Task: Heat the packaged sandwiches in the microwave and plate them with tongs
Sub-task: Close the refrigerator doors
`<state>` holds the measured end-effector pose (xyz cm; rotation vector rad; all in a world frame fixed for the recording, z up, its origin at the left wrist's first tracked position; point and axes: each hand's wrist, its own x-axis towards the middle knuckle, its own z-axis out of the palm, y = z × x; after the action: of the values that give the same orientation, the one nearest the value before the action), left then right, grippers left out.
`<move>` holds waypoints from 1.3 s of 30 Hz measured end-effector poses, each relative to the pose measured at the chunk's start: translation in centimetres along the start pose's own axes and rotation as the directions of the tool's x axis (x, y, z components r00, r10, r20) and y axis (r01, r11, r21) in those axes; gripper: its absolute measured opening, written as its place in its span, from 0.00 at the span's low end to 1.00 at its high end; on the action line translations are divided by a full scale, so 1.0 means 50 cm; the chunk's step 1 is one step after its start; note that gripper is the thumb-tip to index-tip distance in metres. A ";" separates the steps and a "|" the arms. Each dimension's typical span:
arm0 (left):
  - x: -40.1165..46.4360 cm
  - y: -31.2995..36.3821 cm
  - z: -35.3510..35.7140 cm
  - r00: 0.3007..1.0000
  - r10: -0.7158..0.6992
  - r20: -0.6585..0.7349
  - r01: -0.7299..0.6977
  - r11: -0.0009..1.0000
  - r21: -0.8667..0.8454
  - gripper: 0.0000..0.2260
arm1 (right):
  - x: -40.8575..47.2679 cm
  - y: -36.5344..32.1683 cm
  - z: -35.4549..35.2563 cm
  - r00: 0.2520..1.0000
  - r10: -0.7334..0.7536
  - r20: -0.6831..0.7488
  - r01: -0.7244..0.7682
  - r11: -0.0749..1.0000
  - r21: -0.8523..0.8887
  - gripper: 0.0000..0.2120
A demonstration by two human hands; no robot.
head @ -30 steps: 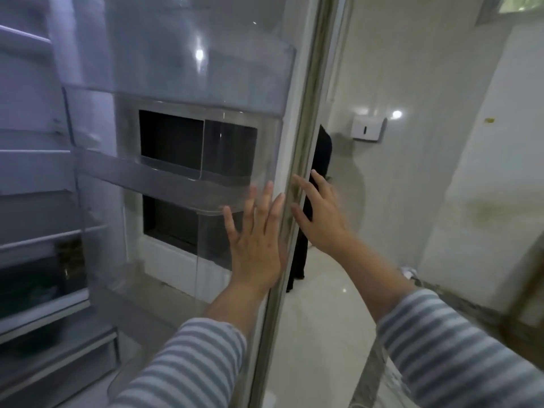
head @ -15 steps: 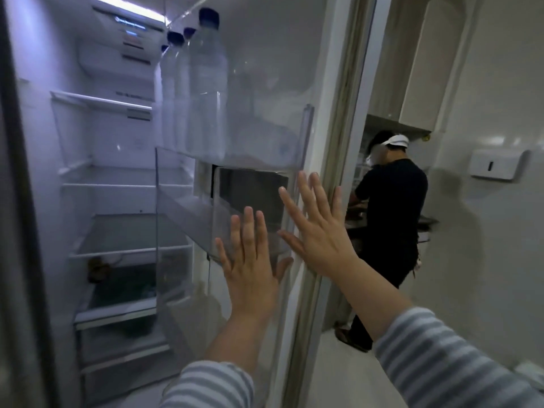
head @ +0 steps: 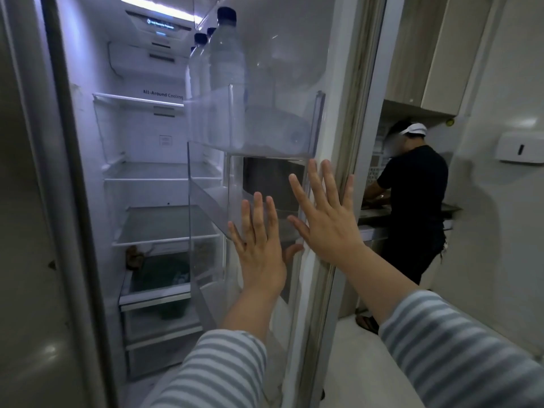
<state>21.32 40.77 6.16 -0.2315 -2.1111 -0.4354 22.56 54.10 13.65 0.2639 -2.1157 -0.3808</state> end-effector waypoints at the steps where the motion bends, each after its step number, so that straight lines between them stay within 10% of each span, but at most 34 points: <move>1: 0.000 -0.013 -0.006 1.000 0.000 0.010 0.000 1.000 0.007 0.46 | 0.003 -0.015 -0.005 1.000 0.005 0.010 -0.005 1.000 -0.002 0.36; 16: 0.015 -0.289 -0.139 0.985 -0.100 0.138 0.096 0.995 0.038 0.49 | 0.097 -0.326 -0.099 1.000 0.012 0.019 -0.013 0.998 0.067 0.31; 23: -0.047 -0.320 -0.188 0.998 -0.051 -0.043 0.046 0.992 -0.117 0.28 | 0.071 -0.363 -0.111 0.980 0.023 -0.195 0.029 0.966 0.259 0.26; 39: -0.122 -0.394 -0.117 0.993 -0.042 0.110 0.025 0.989 0.149 0.43 | 0.102 -0.433 0.071 0.979 -0.128 0.156 0.030 0.857 0.515 0.32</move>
<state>22.71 20.38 -0.31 -0.1377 -2.2499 -0.2904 17.69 32.91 7.82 0.6477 -2.3687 0.1305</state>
